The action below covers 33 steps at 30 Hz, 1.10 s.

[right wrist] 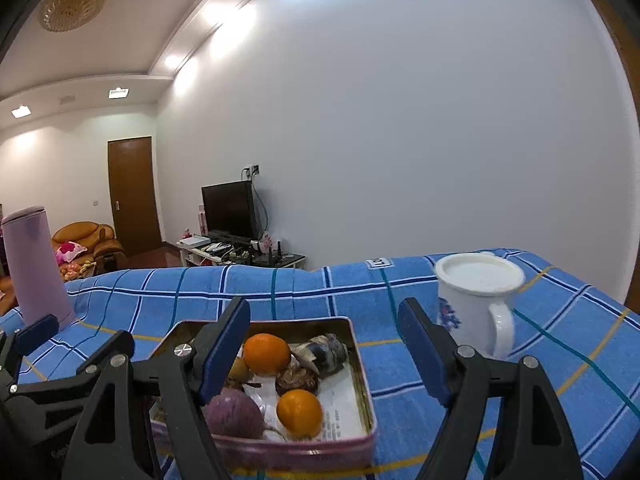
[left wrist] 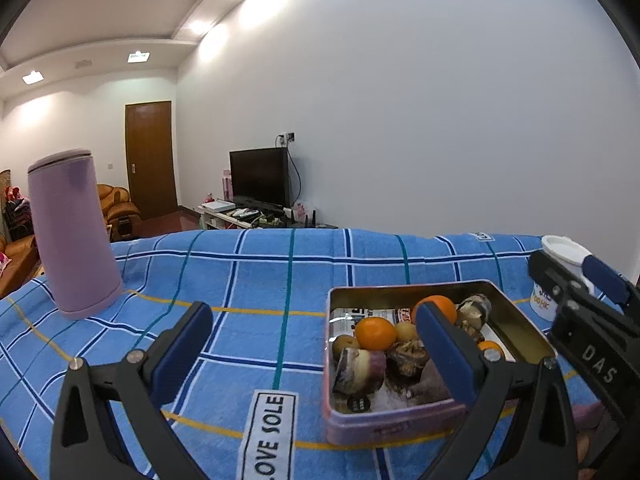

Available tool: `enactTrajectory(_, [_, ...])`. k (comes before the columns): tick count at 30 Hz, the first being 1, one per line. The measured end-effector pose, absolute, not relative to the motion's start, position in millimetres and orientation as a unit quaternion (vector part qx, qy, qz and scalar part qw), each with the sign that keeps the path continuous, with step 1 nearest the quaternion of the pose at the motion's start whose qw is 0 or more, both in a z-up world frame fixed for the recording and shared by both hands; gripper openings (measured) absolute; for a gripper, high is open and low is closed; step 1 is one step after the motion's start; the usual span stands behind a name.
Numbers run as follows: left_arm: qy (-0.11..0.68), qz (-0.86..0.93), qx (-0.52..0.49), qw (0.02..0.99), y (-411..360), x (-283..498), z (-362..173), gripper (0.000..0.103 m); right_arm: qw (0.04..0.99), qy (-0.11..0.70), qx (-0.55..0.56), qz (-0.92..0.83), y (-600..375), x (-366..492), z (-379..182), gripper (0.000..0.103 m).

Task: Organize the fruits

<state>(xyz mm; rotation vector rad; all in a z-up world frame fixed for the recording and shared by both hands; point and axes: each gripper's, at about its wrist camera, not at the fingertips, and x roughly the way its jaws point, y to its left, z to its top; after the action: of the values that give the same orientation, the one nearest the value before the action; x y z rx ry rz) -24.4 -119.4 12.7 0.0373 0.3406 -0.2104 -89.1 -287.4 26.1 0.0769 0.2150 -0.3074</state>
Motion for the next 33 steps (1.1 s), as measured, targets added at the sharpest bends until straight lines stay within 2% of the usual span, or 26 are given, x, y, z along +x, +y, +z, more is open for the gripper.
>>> enactTrajectory(33, [0.168, -0.101, 0.024, 0.980, -114, -39, 12, 0.103, 0.982, 0.098, 0.022, -0.162, -278, -105, 29, 0.078])
